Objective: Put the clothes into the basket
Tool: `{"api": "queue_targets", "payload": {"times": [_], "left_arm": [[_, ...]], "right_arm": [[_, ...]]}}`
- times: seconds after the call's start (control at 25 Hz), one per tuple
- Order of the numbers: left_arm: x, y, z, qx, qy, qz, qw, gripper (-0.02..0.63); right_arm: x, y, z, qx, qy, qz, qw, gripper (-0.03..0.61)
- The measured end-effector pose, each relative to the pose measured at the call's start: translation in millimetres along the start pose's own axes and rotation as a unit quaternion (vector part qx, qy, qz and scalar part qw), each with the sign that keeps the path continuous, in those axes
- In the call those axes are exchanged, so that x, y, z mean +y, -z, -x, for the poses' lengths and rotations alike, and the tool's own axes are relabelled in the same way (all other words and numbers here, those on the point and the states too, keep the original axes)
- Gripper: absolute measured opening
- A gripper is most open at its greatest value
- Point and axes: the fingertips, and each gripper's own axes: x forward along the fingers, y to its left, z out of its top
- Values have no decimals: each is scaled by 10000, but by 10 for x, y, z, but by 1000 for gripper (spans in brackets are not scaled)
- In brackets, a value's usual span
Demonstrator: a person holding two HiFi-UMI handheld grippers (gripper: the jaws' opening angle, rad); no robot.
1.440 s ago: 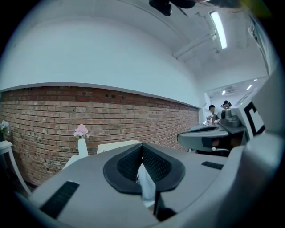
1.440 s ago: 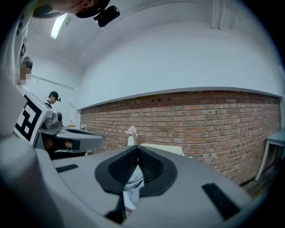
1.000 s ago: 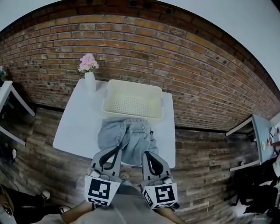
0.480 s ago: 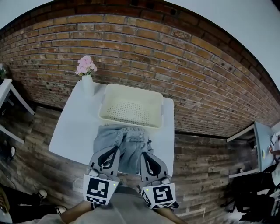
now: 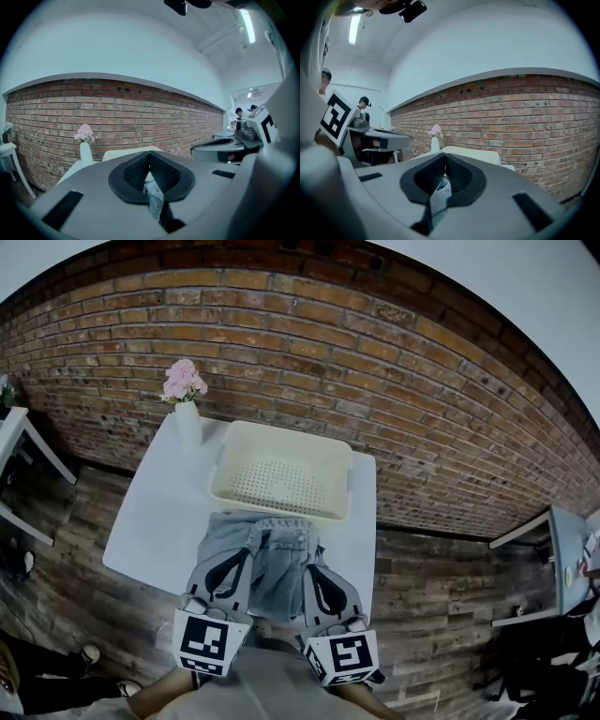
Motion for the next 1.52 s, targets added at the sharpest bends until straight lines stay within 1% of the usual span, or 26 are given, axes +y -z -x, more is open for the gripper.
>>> {"api": "queue_targets", "payload": {"times": [0.32,0.52,0.68,0.8,1.0,1.2,1.36,1.52], "left_arm": [[243,109,-62,119,-148,52,9998,8],[359,215,-139,238,166,235,9993,8],[426,284,-192,6,382,260,9989,8],[449,400,-220,18,527,226,9984,8],[535,639,-294,339,639,214,9972,8],[622,937,-319,922,656,299,9931,8],[679,1189,-327,1365,655,476,9873,8],[724,1381,-328,1649,660,523,9827,9]], "right_arm": [[-57,69,-68,103,90,-35,9999,6],[-84,66,-153,45,224,-104,9997,6],[-107,40,-181,-77,271,-29,9996,6],[-139,90,-179,-108,369,-28,9993,6],[-190,271,-206,67,551,-39,9984,6],[-237,497,-234,347,669,-31,9972,6],[-279,652,-252,485,584,-101,9971,6],[-295,776,-284,660,437,-89,9968,6]]}}
